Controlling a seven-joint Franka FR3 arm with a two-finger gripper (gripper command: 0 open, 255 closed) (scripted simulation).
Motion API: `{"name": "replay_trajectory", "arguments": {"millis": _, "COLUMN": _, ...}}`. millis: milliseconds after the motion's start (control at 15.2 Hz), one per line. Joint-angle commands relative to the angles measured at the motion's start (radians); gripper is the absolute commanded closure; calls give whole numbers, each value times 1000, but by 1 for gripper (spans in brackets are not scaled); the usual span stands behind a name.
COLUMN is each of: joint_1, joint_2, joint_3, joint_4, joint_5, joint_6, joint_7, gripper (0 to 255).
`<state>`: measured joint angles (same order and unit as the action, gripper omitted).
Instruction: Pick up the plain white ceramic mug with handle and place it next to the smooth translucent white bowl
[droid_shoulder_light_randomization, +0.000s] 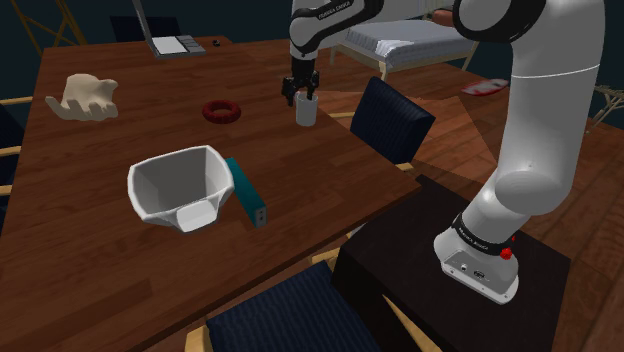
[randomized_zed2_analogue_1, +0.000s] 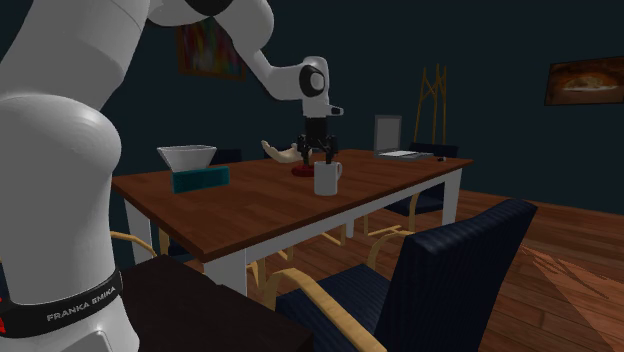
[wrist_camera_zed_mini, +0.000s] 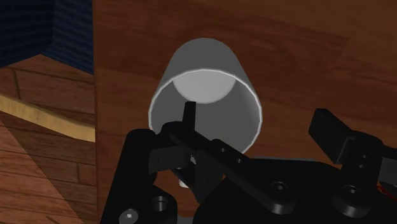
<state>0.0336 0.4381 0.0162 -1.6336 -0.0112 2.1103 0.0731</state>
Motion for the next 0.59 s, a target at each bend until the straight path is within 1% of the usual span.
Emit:
{"name": "replay_trajectory", "arguments": {"millis": 0, "joint_1": 0, "joint_2": 11, "joint_3": 0, "joint_4": -9, "joint_5": 0, "joint_6": 21, "joint_7": 1, "gripper": 0}}
{"name": "replay_trajectory", "arguments": {"millis": 132, "joint_1": 0, "joint_2": 21, "joint_3": 0, "joint_4": -16, "joint_5": 0, "joint_6": 37, "joint_7": 1, "gripper": 0}}
{"name": "replay_trajectory", "arguments": {"millis": 528, "joint_1": 0, "joint_2": 21, "joint_3": 0, "joint_4": -16, "joint_5": -1, "joint_6": 37, "joint_7": 1, "gripper": 0}}
